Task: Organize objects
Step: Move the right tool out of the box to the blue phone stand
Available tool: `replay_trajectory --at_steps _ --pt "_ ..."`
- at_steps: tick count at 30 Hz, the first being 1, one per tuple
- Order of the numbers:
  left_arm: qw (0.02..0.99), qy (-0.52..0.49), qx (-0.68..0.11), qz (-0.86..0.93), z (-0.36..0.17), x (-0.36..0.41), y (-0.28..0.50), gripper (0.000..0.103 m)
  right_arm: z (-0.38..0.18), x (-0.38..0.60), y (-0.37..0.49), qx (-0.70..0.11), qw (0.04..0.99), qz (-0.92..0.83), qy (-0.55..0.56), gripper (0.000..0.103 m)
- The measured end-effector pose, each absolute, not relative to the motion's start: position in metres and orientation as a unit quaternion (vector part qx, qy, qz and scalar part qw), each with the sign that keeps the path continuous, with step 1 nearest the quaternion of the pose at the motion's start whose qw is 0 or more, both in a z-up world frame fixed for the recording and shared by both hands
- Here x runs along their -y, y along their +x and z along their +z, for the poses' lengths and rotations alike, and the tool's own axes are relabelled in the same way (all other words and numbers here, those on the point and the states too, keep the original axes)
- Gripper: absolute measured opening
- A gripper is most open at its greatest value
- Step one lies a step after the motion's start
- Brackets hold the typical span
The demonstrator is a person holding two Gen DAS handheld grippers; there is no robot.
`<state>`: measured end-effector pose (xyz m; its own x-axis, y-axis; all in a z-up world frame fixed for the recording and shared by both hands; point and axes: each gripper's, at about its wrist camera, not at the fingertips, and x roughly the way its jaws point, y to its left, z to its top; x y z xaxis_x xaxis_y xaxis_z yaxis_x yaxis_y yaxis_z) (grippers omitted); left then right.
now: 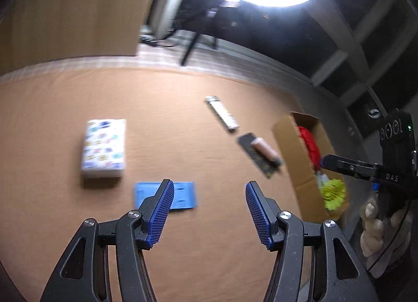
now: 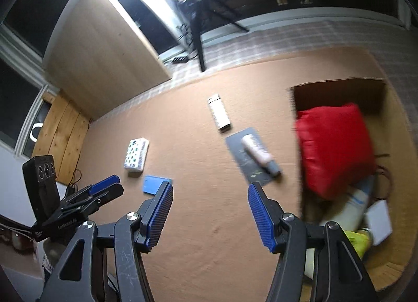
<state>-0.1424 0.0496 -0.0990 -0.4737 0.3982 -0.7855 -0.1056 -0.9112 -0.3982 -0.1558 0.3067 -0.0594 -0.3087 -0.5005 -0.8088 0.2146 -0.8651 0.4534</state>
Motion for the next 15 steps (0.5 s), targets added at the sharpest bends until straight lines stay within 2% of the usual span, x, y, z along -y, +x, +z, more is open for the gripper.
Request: replay_trajectory --at_steps 6,15 --pt "0.118 -0.506 0.166 0.838 -0.122 -0.012 -0.142 0.061 -0.079 -0.269 -0.168 0.129 0.246 -0.778 0.564 0.056" --pt "0.116 -0.530 0.155 0.826 -0.154 -0.008 -0.147 0.061 -0.117 -0.224 -0.179 0.131 0.254 -0.745 0.602 0.056"
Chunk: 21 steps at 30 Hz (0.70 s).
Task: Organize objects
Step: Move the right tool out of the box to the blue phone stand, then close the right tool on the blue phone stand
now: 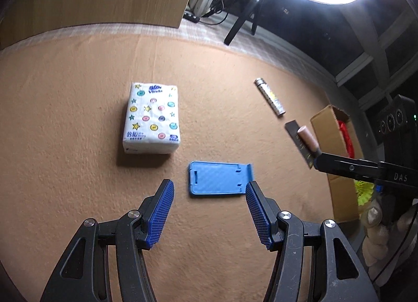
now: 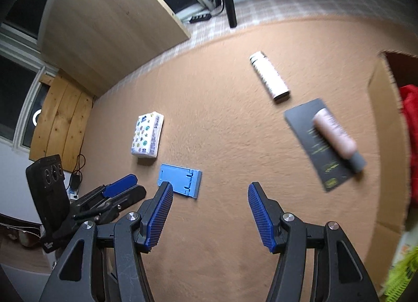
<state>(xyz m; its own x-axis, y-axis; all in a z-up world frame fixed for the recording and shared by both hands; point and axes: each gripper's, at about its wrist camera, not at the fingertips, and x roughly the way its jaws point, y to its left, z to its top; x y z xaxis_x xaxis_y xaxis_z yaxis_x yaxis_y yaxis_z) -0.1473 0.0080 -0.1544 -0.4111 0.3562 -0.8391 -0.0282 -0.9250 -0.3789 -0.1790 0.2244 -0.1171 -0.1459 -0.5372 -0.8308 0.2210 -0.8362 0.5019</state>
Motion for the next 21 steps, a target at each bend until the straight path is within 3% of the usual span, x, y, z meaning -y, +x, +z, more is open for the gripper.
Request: replay_trajectory --at_steps 11,18,21 --pt "0.134 -0.549 0.113 0.817 -0.177 -0.027 -0.158 0.061 -0.148 -0.190 -0.189 0.141 0.253 -0.720 0.631 0.056" --pt "0.141 -0.557 0.101 0.812 -0.185 -0.031 -0.162 0.061 -0.163 -0.181 -0.190 0.149 0.251 -0.704 0.648 0.039" --pt "0.143 -0.556 0.105 0.812 -0.186 -0.030 -0.164 0.060 -0.162 -0.178 -0.189 0.145 0.251 -0.706 0.646 0.037"
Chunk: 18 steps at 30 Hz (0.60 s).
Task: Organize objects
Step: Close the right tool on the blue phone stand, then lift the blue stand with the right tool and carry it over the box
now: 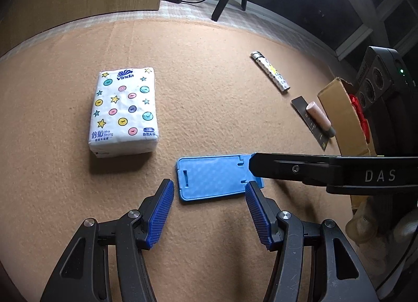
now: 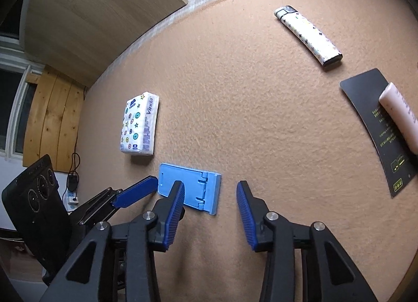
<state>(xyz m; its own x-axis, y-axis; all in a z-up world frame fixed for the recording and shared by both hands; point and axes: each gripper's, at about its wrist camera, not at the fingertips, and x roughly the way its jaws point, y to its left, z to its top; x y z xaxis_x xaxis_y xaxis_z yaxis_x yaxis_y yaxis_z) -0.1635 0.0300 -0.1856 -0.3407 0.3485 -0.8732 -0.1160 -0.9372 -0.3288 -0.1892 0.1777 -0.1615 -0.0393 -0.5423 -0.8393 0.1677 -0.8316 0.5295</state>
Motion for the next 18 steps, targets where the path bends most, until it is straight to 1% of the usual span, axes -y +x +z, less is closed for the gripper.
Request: replay_trajectory --at_steps 2,3,4,7,18 --pt "0.146 -0.557 0.106 0.811 -0.186 -0.031 -0.164 0.060 -0.162 -0.175 -0.188 0.143 0.253 -0.704 0.648 0.031" --pt "0.148 -0.557 0.104 0.810 -0.186 -0.033 -0.164 0.060 -0.163 -0.174 -0.187 0.143 0.255 -0.702 0.649 0.025" --pt "0.151 -0.558 0.100 0.810 -0.186 -0.034 -0.163 0.059 -0.163 -0.173 -0.186 0.142 0.255 -0.701 0.650 0.024" --pt "0.148 -0.556 0.083 0.814 -0.185 -0.040 -0.161 0.060 -0.163 -0.172 -0.185 0.142 0.254 -0.703 0.649 0.024" --pt "0.159 -0.539 0.088 0.822 -0.167 -0.046 -0.155 0.060 -0.148 -0.182 -0.179 0.145 0.251 -0.716 0.635 0.024"
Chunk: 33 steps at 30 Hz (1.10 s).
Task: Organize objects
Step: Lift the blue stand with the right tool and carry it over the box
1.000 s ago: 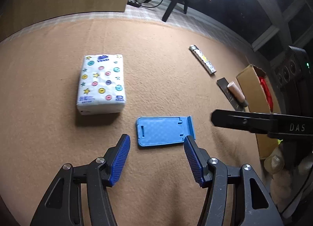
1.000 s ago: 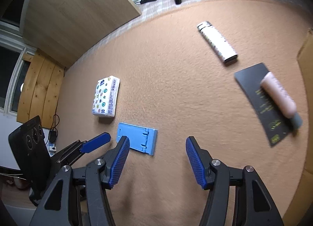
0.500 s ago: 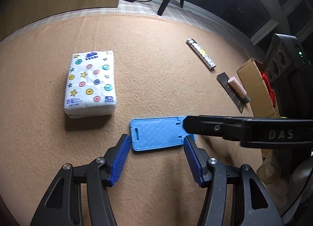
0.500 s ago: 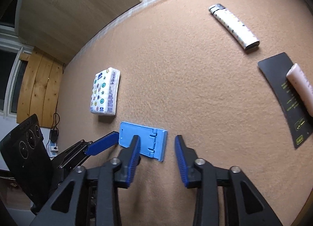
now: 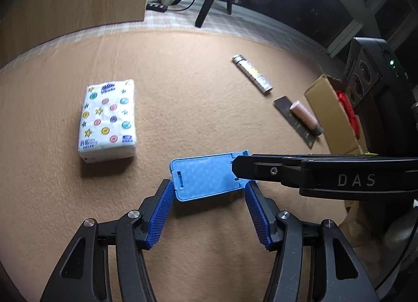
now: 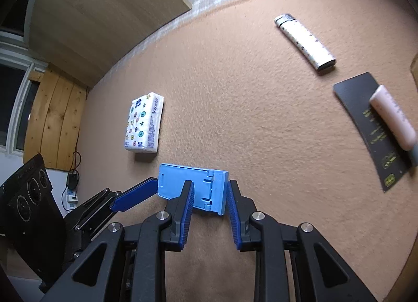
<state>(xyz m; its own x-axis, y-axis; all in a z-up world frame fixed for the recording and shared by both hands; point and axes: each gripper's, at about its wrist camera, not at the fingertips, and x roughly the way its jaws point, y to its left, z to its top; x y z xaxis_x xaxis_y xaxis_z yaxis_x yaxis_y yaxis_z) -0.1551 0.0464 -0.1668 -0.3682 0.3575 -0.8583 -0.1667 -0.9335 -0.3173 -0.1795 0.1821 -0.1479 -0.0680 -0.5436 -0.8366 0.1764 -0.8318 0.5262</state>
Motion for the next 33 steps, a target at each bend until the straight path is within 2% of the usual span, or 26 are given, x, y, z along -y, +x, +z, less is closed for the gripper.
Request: replay_trajectory --at_steps 14,33 --pt "0.214 -0.498 0.075 0.837 -0.124 -0.110 -0.155 0.060 -0.105 -0.257 -0.174 0.171 0.216 -0.758 0.592 0.024" --pt "0.324 -0.461 0.033 0.826 -0.085 -0.274 -0.161 0.060 -0.062 -0.414 -0.160 0.212 0.124 -0.806 0.538 0.024"
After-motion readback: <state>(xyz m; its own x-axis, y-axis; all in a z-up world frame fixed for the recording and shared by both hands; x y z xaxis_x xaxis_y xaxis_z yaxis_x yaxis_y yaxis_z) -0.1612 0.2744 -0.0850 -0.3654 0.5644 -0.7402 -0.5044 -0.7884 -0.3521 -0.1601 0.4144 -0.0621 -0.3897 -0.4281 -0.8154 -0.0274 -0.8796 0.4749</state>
